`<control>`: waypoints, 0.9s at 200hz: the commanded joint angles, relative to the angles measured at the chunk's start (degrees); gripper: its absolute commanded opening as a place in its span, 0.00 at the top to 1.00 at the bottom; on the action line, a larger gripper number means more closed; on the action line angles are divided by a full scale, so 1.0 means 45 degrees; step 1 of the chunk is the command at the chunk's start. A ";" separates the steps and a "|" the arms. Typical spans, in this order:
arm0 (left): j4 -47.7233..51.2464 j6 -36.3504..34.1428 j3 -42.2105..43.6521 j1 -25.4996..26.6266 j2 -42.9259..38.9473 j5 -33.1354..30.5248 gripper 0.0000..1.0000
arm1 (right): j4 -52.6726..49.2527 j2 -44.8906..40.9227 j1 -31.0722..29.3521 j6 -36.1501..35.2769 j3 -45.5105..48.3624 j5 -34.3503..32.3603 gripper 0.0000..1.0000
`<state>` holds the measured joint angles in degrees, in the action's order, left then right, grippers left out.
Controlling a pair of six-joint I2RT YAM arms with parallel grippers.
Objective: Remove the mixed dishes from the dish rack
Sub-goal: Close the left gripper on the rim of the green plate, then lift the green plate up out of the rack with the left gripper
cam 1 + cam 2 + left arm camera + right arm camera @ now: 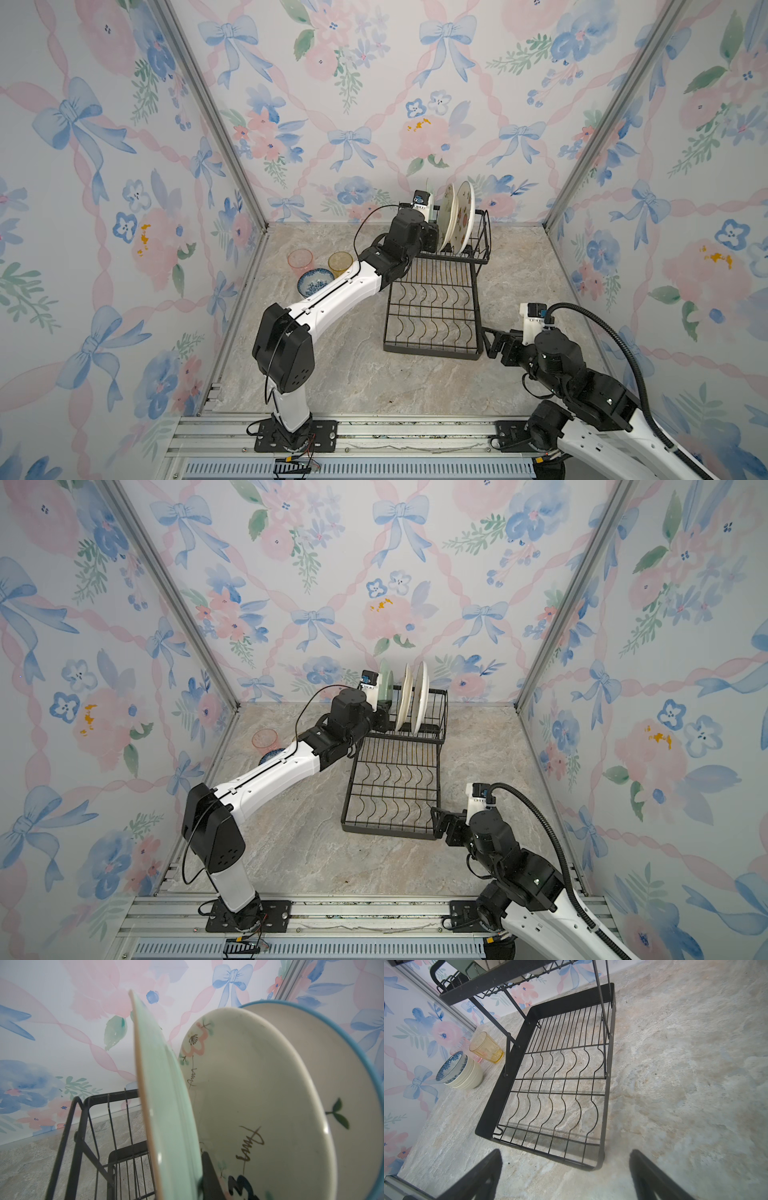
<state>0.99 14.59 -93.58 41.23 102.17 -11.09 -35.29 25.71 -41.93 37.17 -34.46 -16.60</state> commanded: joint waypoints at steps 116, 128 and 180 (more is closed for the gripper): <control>-0.1793 -0.1129 -0.0905 0.0182 -0.1022 0.0300 1.00 | 0.0159 -0.0321 0.0136 0.0236 0.0281 -0.0177 0.03; -0.1964 -0.1292 -0.0850 0.0231 -0.1153 0.0262 1.00 | 0.0161 -0.0363 0.0121 0.0235 0.0303 -0.0179 0.03; -0.2420 -0.1784 -0.0554 0.0406 -0.1635 0.0078 1.00 | 0.0166 -0.0402 0.0123 0.0257 0.0334 -0.0178 0.03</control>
<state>0.99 10.13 -94.63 42.41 100.51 -11.29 -34.30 24.38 -41.93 37.56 -33.69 -16.58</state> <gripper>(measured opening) 0.131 0.969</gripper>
